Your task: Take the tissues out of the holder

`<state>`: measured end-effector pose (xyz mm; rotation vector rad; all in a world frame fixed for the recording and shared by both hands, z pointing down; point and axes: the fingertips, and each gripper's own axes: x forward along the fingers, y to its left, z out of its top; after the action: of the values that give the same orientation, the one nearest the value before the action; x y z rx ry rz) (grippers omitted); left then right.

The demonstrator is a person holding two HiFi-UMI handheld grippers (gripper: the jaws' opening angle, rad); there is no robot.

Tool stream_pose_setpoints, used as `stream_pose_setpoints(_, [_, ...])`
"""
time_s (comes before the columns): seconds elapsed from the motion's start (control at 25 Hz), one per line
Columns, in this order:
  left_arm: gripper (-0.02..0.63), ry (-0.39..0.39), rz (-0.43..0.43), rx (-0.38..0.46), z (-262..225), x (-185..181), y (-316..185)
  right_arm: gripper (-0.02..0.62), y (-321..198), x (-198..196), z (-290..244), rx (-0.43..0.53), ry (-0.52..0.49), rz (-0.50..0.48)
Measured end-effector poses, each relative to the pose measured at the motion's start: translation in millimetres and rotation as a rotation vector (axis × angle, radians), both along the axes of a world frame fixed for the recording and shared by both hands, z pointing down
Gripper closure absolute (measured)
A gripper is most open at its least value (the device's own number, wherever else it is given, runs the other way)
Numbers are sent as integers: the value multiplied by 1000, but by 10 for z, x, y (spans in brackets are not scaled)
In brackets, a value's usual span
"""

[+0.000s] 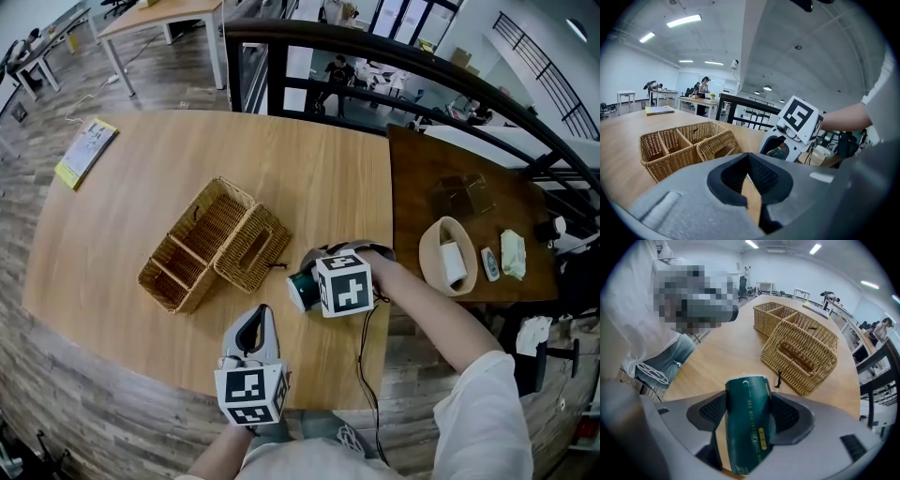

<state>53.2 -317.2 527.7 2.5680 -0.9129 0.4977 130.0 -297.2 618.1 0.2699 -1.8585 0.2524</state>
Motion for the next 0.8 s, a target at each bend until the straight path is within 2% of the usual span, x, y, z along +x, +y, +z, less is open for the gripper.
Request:
stream_pose_setpoints(0.28, [620,1,10,-4,-9,5,5,295,-4,-8,37,-1,7,5])
stream_pose_setpoints(0.56, [620,0,15,-1,-43,-35,-26,252,-23,0,73,-1,12,34])
stream_pose_setpoints(0.8, [620,0,21,2,-83,-36,-32,246,-111,-4,-37,64,2,95])
